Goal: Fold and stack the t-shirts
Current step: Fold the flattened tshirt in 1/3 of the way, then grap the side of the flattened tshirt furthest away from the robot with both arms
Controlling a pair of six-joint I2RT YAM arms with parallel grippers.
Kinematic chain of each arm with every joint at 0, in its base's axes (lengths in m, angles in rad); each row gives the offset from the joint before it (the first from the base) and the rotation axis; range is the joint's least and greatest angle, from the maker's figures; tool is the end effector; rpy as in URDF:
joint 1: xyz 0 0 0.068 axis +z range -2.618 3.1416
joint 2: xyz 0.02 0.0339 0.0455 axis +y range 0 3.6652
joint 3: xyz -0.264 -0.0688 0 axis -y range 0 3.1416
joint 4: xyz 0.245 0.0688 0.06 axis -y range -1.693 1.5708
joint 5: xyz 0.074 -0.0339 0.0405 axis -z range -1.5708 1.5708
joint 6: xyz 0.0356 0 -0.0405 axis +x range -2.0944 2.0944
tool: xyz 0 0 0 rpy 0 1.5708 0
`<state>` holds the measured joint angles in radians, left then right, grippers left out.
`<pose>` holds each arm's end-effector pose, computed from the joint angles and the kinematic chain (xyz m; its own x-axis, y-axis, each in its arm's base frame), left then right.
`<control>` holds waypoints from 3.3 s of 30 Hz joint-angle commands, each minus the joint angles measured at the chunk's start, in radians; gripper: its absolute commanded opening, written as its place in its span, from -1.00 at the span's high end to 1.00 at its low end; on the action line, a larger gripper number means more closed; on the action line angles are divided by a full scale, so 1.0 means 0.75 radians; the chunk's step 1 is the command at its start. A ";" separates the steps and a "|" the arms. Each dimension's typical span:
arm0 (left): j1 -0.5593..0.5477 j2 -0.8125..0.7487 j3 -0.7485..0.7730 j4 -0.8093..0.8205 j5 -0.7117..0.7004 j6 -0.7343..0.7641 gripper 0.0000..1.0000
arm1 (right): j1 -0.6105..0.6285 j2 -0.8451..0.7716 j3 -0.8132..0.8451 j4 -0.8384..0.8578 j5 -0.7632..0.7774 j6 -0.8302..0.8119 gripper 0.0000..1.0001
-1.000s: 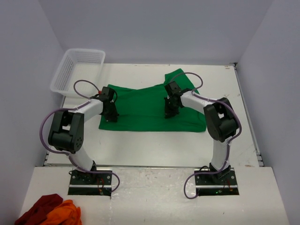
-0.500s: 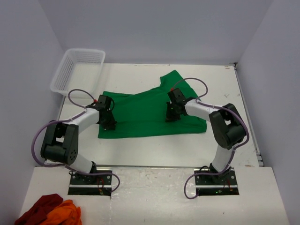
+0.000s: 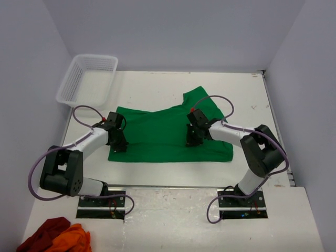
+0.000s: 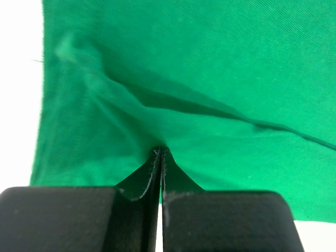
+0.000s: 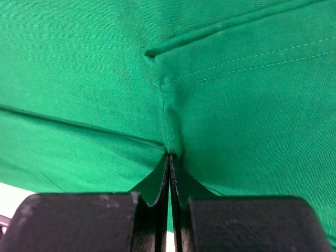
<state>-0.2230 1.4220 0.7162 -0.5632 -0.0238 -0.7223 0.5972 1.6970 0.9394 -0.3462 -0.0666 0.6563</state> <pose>0.2331 -0.0520 0.1567 -0.8402 -0.4872 -0.2380 -0.4549 0.8723 -0.1795 0.2647 0.1829 0.1528 -0.9425 0.0954 -0.3204 -0.0136 0.9467 0.3218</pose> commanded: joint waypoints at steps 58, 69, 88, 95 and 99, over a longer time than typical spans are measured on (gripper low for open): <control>-0.316 0.692 1.017 0.381 0.787 0.198 0.23 | -0.628 0.777 1.492 -0.882 0.068 -0.509 -0.40; -0.318 0.358 0.825 0.201 0.727 0.327 0.15 | -0.684 0.717 1.284 -0.899 0.138 -0.558 -0.38; -0.318 0.260 0.747 0.103 0.670 0.427 0.11 | -0.716 0.785 1.388 -0.966 0.027 -0.552 0.66; -0.318 0.213 0.730 0.070 0.639 0.442 0.11 | -0.716 0.775 1.372 -0.970 0.064 -0.532 0.11; -0.318 0.196 0.698 0.076 0.578 0.419 0.10 | -0.716 0.787 1.374 -1.011 0.019 -0.525 -0.04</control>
<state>-0.4648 1.6115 1.2549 -0.4969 0.4461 -0.4225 0.0586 2.2864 1.9484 -1.0626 -0.0216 0.2550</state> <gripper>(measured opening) 0.449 0.513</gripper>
